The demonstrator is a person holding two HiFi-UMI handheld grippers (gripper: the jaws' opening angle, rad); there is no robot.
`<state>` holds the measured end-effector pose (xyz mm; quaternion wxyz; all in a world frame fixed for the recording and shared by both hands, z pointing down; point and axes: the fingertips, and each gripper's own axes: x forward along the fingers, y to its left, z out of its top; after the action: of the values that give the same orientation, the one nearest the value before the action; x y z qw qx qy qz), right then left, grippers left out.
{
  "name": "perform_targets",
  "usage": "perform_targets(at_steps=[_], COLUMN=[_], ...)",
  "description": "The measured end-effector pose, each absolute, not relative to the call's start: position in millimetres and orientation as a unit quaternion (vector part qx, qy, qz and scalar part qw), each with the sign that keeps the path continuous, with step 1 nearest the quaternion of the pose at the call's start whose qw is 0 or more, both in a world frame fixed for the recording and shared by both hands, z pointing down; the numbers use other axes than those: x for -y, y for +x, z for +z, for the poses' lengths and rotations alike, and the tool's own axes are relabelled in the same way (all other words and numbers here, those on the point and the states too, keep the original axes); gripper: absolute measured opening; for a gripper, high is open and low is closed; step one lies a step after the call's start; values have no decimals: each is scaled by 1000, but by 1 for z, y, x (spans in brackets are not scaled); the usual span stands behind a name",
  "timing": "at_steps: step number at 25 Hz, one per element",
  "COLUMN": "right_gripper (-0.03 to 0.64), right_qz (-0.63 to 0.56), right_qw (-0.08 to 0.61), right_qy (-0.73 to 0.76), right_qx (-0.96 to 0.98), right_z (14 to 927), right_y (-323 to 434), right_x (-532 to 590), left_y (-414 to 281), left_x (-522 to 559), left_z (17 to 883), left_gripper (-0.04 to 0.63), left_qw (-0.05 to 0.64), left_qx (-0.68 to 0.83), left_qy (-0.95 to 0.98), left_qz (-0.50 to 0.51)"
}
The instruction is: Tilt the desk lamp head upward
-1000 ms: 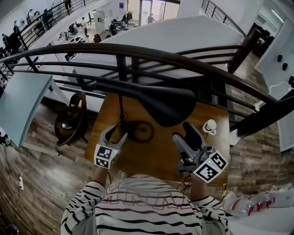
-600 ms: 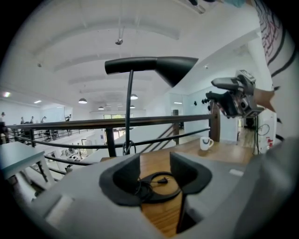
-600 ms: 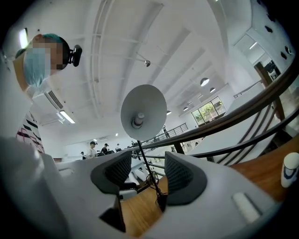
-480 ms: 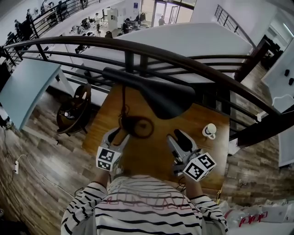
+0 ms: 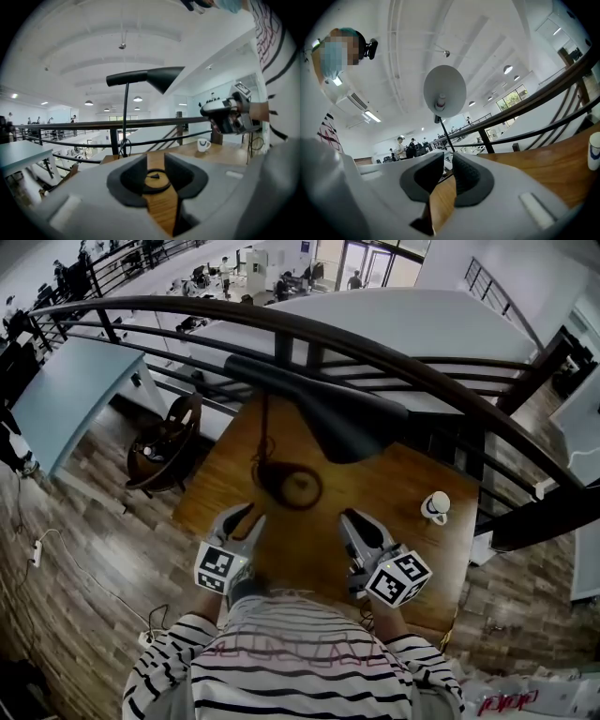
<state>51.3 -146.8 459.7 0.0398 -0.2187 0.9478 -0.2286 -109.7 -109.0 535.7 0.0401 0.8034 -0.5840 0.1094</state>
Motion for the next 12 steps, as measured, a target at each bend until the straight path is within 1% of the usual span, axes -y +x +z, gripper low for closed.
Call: perform_targets(at_steps=[2, 7, 12], right_gripper=[40, 6, 2], right_qz=[-233, -241, -260], right_qw=[35, 16, 2], right_qy=[-216, -210, -212], right_qx=[-948, -947, -942], right_z=[467, 488, 509], right_y=[53, 56, 61], right_x=[143, 135, 133], left_y=[-104, -86, -74], left_x=[105, 95, 91], left_z=[537, 544, 548], left_gripper=[107, 81, 49], left_qw=[39, 44, 47], left_qx=[585, 581, 580], left_qy=[803, 805, 805], left_qz=[109, 112, 118])
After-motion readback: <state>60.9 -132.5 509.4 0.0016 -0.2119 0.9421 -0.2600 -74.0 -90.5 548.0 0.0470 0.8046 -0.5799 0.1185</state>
